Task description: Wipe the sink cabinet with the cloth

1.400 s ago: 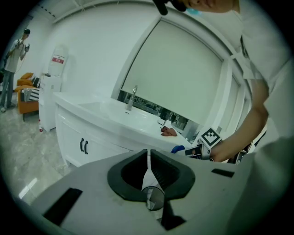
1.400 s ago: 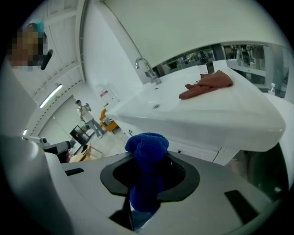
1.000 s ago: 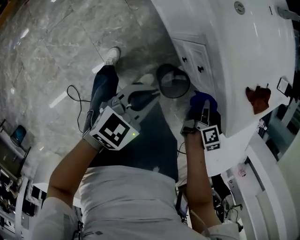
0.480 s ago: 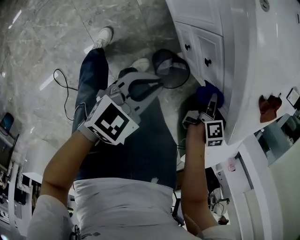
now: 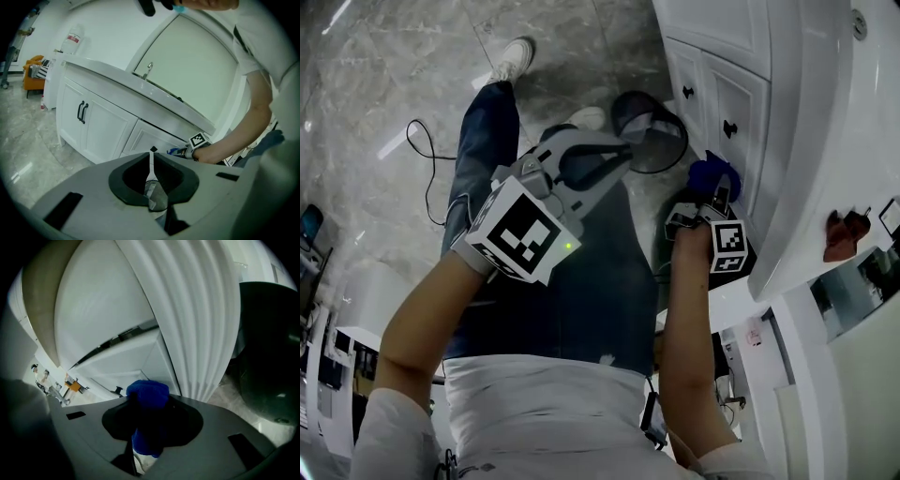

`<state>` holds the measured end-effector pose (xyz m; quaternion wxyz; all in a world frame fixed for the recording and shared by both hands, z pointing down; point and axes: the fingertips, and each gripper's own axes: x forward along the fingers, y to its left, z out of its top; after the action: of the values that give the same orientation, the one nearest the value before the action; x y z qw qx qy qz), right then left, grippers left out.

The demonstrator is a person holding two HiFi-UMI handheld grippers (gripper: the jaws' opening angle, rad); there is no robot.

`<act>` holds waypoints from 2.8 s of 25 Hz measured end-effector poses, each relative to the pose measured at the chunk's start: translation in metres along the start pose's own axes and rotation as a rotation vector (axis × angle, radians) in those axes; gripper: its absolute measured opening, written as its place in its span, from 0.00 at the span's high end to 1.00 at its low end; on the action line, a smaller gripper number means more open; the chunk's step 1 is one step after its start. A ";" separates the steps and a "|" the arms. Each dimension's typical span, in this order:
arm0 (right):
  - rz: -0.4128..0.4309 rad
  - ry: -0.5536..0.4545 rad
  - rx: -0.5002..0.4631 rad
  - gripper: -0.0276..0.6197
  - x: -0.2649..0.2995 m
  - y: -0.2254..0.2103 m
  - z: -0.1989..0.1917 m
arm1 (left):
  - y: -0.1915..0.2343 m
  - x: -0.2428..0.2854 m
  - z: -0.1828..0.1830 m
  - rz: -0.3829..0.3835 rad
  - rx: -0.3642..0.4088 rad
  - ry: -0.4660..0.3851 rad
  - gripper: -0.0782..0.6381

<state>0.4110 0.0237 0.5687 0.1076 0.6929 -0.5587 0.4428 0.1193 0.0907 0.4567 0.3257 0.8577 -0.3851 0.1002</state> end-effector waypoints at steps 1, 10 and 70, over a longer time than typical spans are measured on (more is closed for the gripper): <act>-0.005 0.003 0.002 0.79 0.005 -0.002 -0.004 | 0.002 0.000 0.000 0.006 -0.001 -0.001 0.87; -0.044 0.008 -0.025 0.79 0.045 -0.021 -0.033 | 0.007 0.001 -0.006 0.027 -0.022 0.012 0.87; 0.062 -0.283 0.406 0.79 0.031 0.099 0.003 | 0.054 -0.041 0.000 -0.330 0.104 0.262 0.87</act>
<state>0.3264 -0.0343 0.5558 -0.1268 0.7380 -0.4886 0.4478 0.0521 0.0884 0.4661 0.3401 0.9044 -0.1882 0.1758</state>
